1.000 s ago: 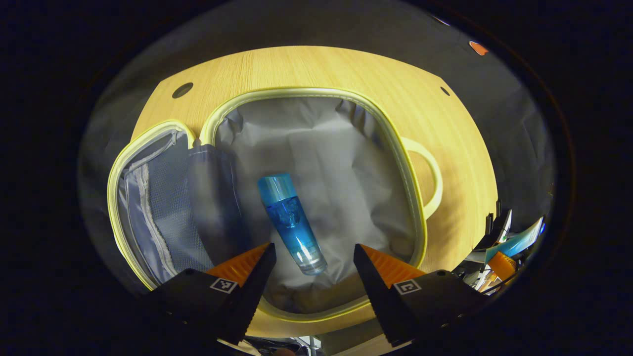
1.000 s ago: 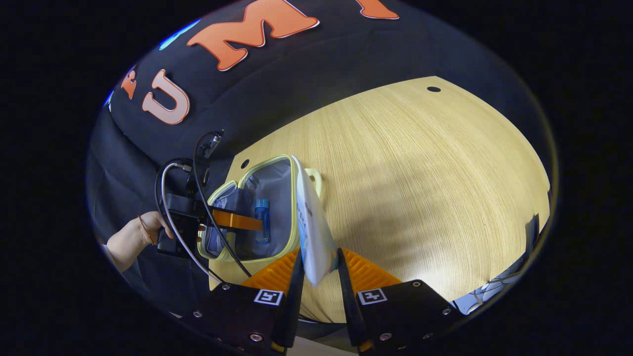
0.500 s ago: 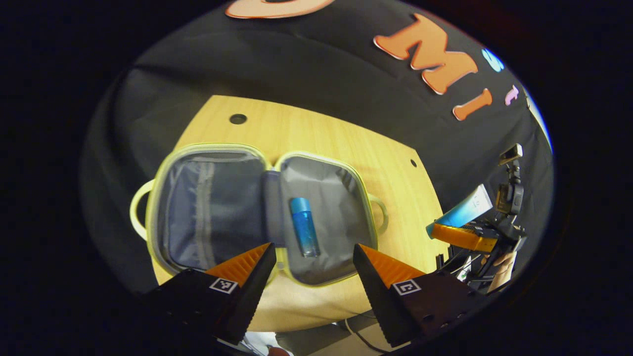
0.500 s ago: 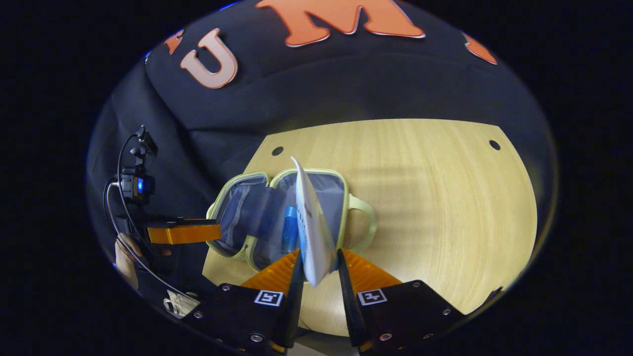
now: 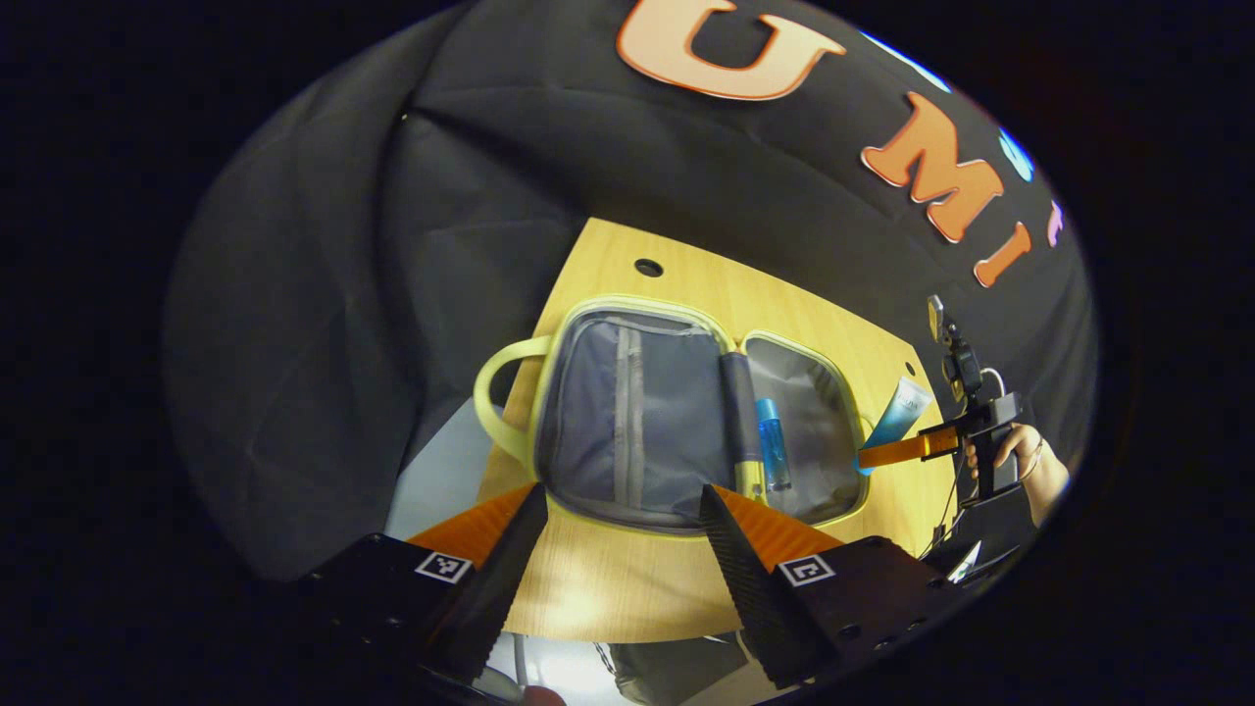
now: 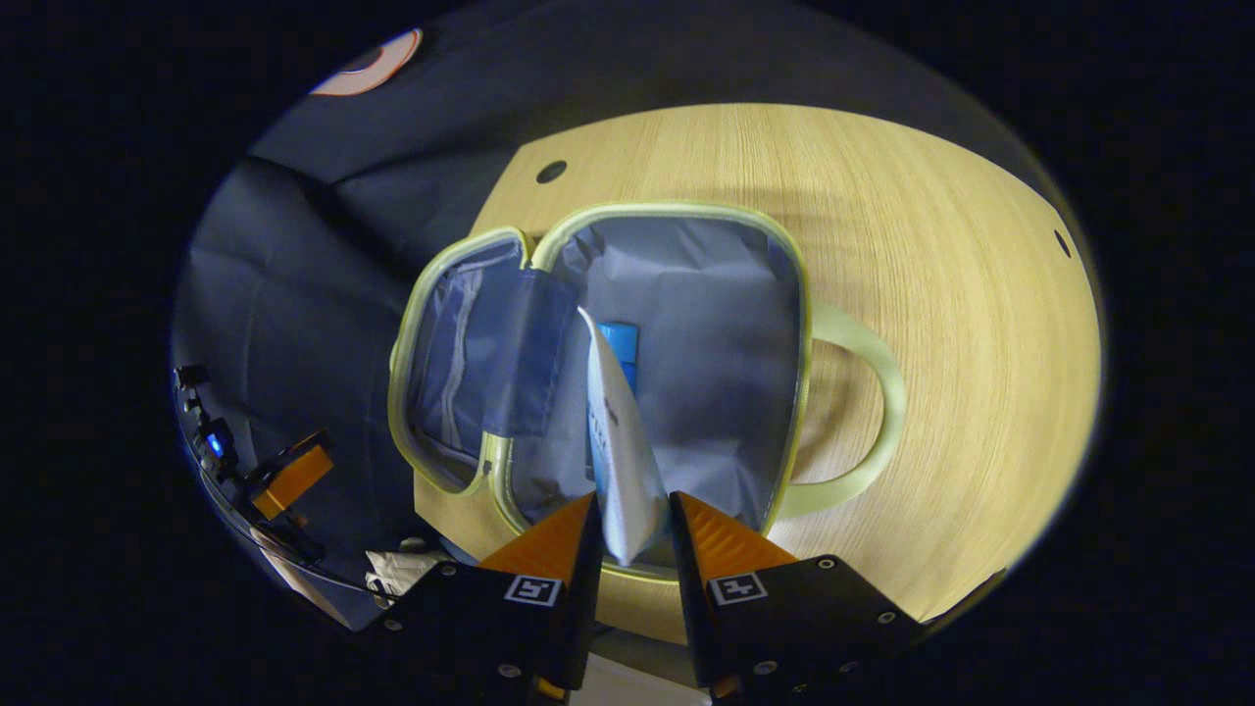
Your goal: First open the suitcase, pack the skin care products into it, and then close the suitcase.
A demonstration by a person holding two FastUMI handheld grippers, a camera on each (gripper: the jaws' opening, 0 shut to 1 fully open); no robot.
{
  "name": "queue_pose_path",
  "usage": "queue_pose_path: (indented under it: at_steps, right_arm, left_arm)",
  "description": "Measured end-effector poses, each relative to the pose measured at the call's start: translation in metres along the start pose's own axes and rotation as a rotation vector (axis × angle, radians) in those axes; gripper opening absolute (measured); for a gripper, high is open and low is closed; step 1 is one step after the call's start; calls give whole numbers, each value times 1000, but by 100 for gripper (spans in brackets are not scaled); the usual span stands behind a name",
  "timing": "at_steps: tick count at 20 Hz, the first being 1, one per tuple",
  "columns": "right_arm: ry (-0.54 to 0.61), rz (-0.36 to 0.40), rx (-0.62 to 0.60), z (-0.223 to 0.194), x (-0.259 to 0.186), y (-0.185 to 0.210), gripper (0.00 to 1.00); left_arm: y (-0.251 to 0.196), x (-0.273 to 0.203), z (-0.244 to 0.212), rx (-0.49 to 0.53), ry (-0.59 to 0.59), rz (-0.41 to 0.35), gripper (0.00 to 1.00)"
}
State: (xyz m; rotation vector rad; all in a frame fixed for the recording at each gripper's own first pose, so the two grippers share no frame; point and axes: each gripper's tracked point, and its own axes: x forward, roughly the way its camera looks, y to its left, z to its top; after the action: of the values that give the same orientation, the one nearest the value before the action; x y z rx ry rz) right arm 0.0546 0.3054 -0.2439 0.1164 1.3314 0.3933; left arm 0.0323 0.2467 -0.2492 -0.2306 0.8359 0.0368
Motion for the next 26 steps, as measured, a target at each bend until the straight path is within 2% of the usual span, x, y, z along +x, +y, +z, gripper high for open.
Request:
queue_pose_path:
  at_steps: [2, 7, 9, 10, 12, 14, 15, 16, 19, 21, 26]
  right_arm:
    - [65, -43, 34, -1, 25, -11, 41]
    - [146, -82, 67, -3, 56, -20, 41]
    - [141, -108, 65, -3, 60, -24, 35]
    - [142, -112, 67, -4, 59, -24, 42]
    - [122, -105, 70, 0, 55, -19, 46]
    - [69, -73, 72, 6, 43, -8, 68]
    - [53, -59, 65, 6, 37, -3, 86]
    - [19, -47, 59, 9, 29, 3, 95]
    - [-140, 64, 16, 25, 6, 38, 95]
    - [-218, 142, -8, 22, -16, 62, 95]
    - [-267, 108, -41, 3, -33, 54, 95]
  left_arm:
    - [10, 9, -12, -36, 28, 0, 98]
    - [34, 18, -17, -50, 57, 25, 98]
    - [45, 22, -21, -62, 74, 30, 98]
    - [48, 24, -22, -69, 80, 28, 98]
    - [57, 33, -24, -83, 93, 28, 98]
    - [66, 45, -25, -104, 100, 22, 98]
    - [70, 49, -23, -110, 103, 21, 98]
    - [78, 53, -23, -116, 104, 25, 97]
    - [101, 71, -19, -149, 94, 26, 98]
    - [117, 90, -15, -235, 83, 12, 98]
    - [150, 144, 10, -444, 3, -49, 98]
